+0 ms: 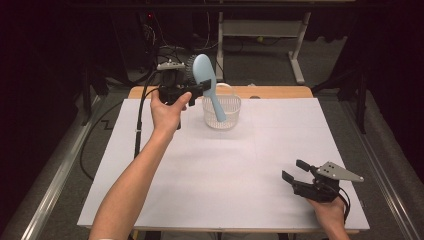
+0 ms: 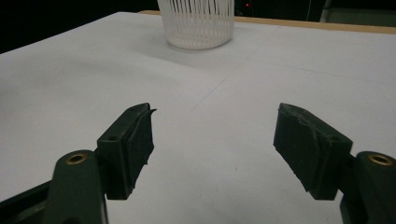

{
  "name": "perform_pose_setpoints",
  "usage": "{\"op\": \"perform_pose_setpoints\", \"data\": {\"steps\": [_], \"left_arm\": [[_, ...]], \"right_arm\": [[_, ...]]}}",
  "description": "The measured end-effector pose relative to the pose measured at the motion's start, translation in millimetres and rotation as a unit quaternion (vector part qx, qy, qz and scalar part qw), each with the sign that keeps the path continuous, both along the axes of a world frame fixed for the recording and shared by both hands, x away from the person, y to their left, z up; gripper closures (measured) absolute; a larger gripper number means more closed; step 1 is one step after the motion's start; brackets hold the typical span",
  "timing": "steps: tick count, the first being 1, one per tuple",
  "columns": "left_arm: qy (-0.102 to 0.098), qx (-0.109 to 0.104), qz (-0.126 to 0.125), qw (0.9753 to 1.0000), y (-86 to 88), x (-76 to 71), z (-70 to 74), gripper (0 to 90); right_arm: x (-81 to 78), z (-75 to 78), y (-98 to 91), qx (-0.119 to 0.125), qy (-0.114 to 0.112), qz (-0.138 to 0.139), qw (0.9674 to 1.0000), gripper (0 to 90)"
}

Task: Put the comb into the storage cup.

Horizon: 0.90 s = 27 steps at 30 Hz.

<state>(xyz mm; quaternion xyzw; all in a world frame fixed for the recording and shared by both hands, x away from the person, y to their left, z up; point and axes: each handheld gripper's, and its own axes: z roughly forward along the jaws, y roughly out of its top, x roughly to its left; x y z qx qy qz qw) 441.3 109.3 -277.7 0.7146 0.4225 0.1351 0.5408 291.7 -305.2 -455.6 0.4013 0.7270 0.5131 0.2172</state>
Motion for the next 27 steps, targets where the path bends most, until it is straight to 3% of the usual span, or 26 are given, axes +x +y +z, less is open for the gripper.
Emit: {"op": "perform_pose_setpoints", "data": {"steps": [18, 27], "left_arm": [[0.006, -0.003, 0.029, 0.9996, -8.1, 26.4, -0.4, 53.4], [0.006, -0.001, 0.039, 0.9992, -20.0, 40.2, -8.8, 53.4]], "right_arm": [[0.2, -0.2, -0.3, 0.002, 0.001, 0.000, 1.0000, 29.0], [0.0, -0.1, -0.5, 0.002, -0.001, 0.001, 1.0000, 28.9]]}}
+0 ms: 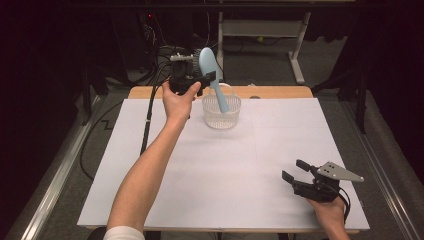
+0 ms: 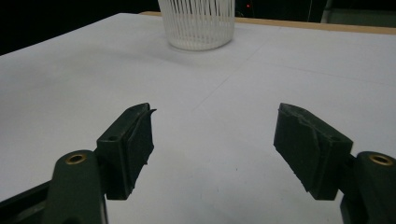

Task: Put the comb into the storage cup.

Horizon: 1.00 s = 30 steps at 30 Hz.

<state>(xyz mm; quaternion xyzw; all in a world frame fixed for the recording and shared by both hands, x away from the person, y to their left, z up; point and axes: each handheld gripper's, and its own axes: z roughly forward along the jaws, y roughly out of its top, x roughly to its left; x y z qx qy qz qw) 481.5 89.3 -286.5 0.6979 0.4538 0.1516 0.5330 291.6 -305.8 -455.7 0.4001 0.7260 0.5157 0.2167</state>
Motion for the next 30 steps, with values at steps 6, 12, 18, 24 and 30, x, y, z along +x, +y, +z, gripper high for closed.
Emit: {"op": "perform_pose_setpoints", "data": {"steps": [6, 12, 18, 24, 30], "left_arm": [[0.000, 0.005, 0.012, 0.9999, -3.3, 7.2, -4.4, 53.4], [0.005, 0.012, 0.018, 0.9998, -8.1, 12.7, -11.3, 53.3], [0.011, 0.015, 0.021, 0.9996, -13.5, 19.1, -19.6, 53.3], [0.016, 0.026, 0.019, 0.9994, -19.8, 22.1, -27.5, 53.3], [0.022, 0.032, 0.012, 0.9992, -27.2, 23.4, -34.2, 53.2]], "right_arm": [[0.4, -0.1, -0.6, 0.001, -0.001, 0.001, 1.0000, 28.9], [0.3, 0.0, -0.6, 0.001, -0.001, 0.001, 1.0000, 28.9], [0.2, 0.0, -0.6, 0.002, -0.001, 0.002, 1.0000, 28.9], [0.3, 0.0, -0.6, 0.002, -0.001, 0.002, 1.0000, 28.9], [0.0, 0.0, -0.4, 0.003, -0.001, 0.002, 1.0000, 28.9]]}}
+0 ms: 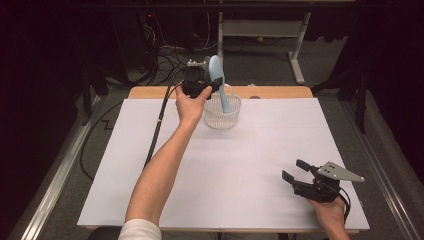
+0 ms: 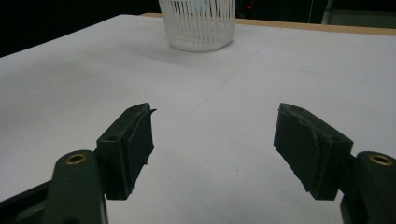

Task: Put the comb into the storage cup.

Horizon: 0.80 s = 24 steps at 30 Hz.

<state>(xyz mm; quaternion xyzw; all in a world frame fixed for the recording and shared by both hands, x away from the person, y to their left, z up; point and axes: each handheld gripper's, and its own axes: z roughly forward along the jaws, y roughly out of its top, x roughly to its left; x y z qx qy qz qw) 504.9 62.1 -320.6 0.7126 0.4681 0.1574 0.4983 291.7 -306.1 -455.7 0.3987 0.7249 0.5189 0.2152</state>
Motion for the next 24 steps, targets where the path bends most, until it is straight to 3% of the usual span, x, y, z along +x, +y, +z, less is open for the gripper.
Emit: {"op": "perform_pose_setpoints", "data": {"steps": [24], "left_arm": [[0.008, 0.012, -0.008, 0.9999, -14.4, 4.6, -24.8, 53.1]], "right_arm": [[0.2, 0.1, -0.4, 0.001, -0.002, 0.003, 1.0000, 28.9]]}}
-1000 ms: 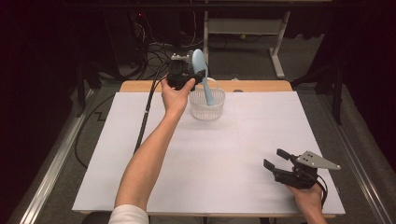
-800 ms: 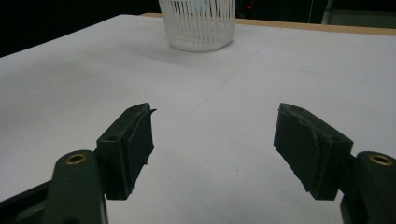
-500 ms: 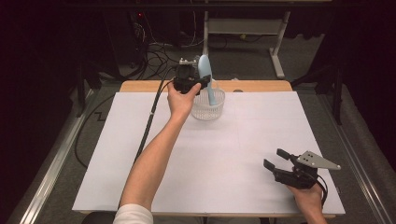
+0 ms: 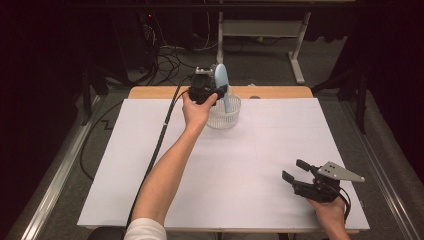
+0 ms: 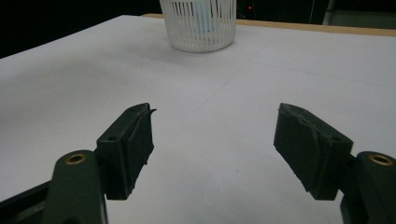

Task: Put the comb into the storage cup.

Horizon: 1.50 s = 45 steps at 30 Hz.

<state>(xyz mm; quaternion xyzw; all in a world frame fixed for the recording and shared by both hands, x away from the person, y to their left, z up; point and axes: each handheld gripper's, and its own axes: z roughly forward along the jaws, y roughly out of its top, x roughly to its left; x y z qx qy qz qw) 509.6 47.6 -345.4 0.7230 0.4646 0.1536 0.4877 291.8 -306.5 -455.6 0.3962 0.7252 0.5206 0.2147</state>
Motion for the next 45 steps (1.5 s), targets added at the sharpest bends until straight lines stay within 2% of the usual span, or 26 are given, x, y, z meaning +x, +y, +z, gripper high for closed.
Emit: {"op": "perform_pose_setpoints", "data": {"steps": [8, 30, 36, 38, 45], "left_arm": [[-0.001, 0.001, 0.000, 1.0000, -6.8, 1.6, -6.4, 53.1], [0.002, 0.014, -0.008, 0.9999, -7.7, 3.3, -14.8, 52.7], [0.002, 0.003, -0.002, 1.0000, -3.4, 3.6, -18.3, 52.4], [0.006, 0.012, -0.001, 0.9999, -1.9, 3.8, -18.8, 52.2], [0.007, 0.017, -0.004, 0.9998, 3.0, 3.5, -18.3, 50.7]], "right_arm": [[-0.2, 0.1, -0.2, 0.001, -0.001, 0.002, 1.0000, 28.8], [-0.2, 0.0, 0.3, 0.000, 0.000, 0.003, 1.0000, 28.8], [-0.2, -0.1, 0.4, 0.000, 0.001, 0.003, 1.0000, 28.8], [0.1, -0.2, 0.5, -0.002, 0.000, 0.004, 1.0000, 28.8], [0.6, -0.6, 1.1, -0.003, 0.001, 0.005, 1.0000, 28.8]]}}
